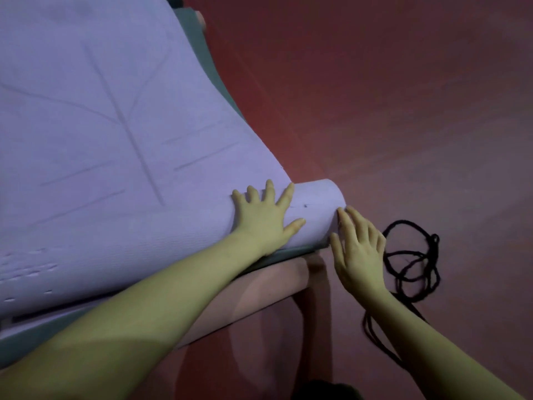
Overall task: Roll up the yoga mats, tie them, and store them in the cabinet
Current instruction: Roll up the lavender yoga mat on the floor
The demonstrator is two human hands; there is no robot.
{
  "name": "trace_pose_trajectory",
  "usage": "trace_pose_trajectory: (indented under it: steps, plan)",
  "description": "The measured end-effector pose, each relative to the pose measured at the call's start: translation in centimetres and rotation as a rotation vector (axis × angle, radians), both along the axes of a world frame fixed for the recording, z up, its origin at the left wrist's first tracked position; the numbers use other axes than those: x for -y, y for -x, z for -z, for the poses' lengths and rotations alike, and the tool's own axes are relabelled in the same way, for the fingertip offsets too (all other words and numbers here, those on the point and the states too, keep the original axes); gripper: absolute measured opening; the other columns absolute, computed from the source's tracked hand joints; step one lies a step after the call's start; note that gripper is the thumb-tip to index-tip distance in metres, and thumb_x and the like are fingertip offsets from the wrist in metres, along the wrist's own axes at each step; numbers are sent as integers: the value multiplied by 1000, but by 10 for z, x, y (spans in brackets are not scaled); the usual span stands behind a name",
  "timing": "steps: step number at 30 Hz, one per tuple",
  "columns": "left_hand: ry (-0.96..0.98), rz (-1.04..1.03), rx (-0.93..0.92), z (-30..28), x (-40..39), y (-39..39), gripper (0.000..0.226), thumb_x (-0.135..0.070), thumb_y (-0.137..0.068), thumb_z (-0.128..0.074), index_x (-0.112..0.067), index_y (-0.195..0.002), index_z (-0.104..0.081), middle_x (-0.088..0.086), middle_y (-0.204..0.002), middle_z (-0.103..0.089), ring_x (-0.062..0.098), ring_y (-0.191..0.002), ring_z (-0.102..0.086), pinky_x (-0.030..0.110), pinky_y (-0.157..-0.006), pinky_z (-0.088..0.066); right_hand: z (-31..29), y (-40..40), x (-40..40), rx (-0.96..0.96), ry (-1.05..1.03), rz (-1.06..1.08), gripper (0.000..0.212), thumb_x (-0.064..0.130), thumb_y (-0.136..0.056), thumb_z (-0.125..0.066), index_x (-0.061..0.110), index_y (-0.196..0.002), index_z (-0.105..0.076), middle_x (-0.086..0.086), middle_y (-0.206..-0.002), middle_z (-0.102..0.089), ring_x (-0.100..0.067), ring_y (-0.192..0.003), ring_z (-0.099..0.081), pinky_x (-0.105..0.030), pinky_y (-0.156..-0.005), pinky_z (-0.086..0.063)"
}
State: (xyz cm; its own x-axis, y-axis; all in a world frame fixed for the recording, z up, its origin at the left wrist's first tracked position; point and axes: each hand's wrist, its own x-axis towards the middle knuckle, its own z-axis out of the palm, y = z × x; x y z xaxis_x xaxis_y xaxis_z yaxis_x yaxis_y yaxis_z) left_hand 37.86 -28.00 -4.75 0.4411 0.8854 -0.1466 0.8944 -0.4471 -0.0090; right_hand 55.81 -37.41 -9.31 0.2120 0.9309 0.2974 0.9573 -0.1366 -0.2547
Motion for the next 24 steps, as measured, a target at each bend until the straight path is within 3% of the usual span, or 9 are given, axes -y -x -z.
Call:
trace_pose_trajectory:
  steps: [3, 7, 10, 13, 16, 21, 24]
  plan:
    - [-41, -64, -21, 3, -8, -23, 78, -70, -90, -18, -28, -151, 5, 12, -158, -5, 45, -134, -23, 64, -103, -19, 21, -34, 11, -78, 152, 217, 54, 41, -96, -33, 12, -138, -47, -20, -140, -44, -39, -124, -40, -51, -102, -28]
    - [-69, -8, -32, 7, -14, -28, 64, -64, -94, -15, -40, -148, 11, 10, -159, -1, 44, -137, -20, 66, -102, -19, 46, -64, 7, -98, 495, 420, 51, 45, -99, -35, 28, -147, -35, -21, -155, -18, -37, -140, -18, -48, -113, -10]
    - [-53, 8, -29, 9, -20, -28, 70, -70, -90, -17, -41, -148, 10, 10, -159, 0, 41, -139, -17, 66, -104, -18, 58, -70, -5, -187, 610, 505, 53, 50, -99, -29, 32, -149, -27, -21, -157, -9, -35, -144, -9, -48, -114, -5]
    - [-8, 55, -29, 9, -27, -24, 101, -88, -71, -28, -40, -147, 17, 10, -159, 5, 41, -140, -12, 66, -105, -15, 66, -64, -15, -239, 562, 521, 53, 45, -99, -32, 22, -147, -31, -13, -158, -17, -26, -145, -12, -48, -113, -7]
    - [6, 140, -85, 6, -32, -19, 123, -93, -56, -43, -40, -143, 25, 15, -157, 8, 42, -139, -12, 66, -105, -14, 66, -59, -20, -287, 472, 499, 50, 36, -100, -34, 13, -145, -36, -4, -156, -26, -18, -143, -19, -47, -112, -10]
    - [50, 156, -76, 4, -44, -16, 119, -90, -57, -49, -41, -147, 12, 11, -143, -28, 34, -121, -38, 51, -98, -32, 52, -52, -24, -318, 404, 448, 49, 33, -102, -32, 18, -149, -31, 1, -157, -22, -16, -143, -18, -44, -112, -8]
    - [58, 142, -30, -1, -46, -12, 116, -88, -58, -50, -41, -149, 7, 7, -138, -34, 32, -117, -40, 46, -95, -33, 32, -43, -28, -328, 267, 400, 47, 27, -101, -40, 16, -146, -36, -2, -155, -28, -20, -140, -26, -41, -110, -10]
